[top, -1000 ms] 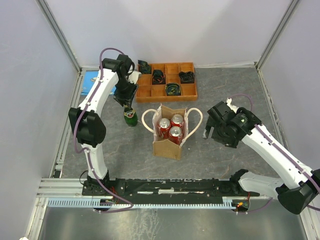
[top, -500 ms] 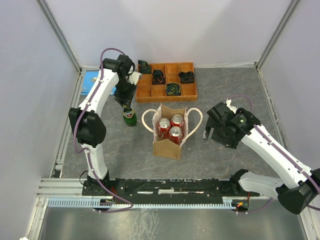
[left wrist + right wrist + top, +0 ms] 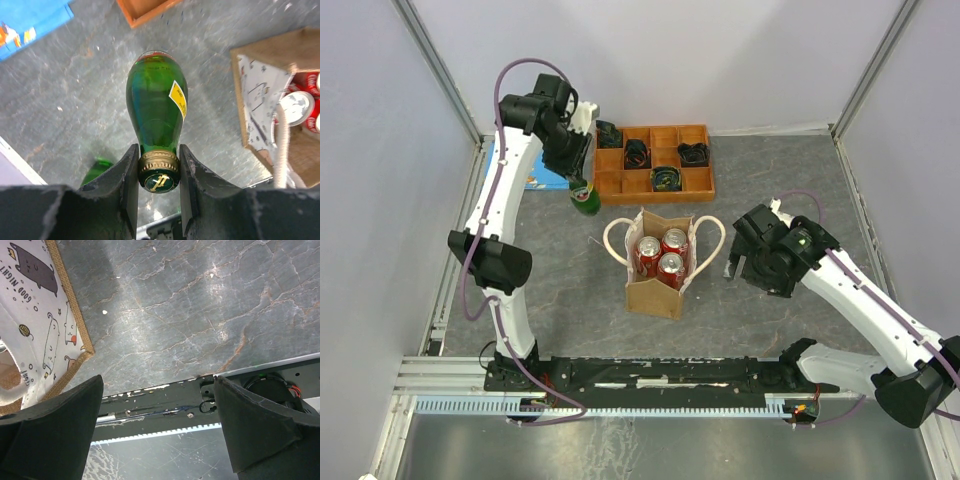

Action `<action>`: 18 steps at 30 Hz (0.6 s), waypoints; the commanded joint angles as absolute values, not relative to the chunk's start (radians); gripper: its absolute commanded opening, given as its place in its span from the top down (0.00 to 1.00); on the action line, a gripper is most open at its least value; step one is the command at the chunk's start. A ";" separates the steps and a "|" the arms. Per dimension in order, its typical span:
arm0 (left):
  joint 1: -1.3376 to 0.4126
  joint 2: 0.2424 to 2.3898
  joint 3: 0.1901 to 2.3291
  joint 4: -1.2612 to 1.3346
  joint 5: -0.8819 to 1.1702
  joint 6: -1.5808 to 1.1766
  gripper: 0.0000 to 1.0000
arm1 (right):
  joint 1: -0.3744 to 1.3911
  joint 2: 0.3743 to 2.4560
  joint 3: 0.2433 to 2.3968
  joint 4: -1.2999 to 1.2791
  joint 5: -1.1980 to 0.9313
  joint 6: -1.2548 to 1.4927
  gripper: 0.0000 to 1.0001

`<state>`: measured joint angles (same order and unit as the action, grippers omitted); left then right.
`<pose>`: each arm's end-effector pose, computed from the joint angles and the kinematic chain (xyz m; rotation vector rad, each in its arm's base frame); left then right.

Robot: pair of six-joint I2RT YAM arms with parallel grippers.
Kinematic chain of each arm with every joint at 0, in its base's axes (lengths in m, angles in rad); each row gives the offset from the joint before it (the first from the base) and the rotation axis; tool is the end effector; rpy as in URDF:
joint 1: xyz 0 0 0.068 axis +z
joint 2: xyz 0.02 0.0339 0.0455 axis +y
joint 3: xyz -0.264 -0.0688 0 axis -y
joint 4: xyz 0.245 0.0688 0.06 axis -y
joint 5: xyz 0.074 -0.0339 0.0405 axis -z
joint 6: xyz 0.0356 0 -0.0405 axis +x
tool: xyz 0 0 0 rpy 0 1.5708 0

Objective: Place the beverage into the canvas bag

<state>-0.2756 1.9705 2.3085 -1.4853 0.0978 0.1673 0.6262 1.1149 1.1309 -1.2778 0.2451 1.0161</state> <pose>0.3637 -0.1065 0.3948 0.6252 2.6467 -0.1645 0.1515 0.0990 0.3111 0.5850 2.6901 0.0828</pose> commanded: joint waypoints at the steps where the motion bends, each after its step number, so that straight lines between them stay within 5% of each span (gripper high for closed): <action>1: -0.308 1.953 2.479 -1.451 0.217 0.207 0.97 | 0.623 1.109 1.131 -1.259 0.250 1.015 0.01; 18: -0.470 1.840 2.523 -1.197 0.193 0.179 0.97 | 0.623 1.096 1.108 -1.240 0.233 1.022 0.01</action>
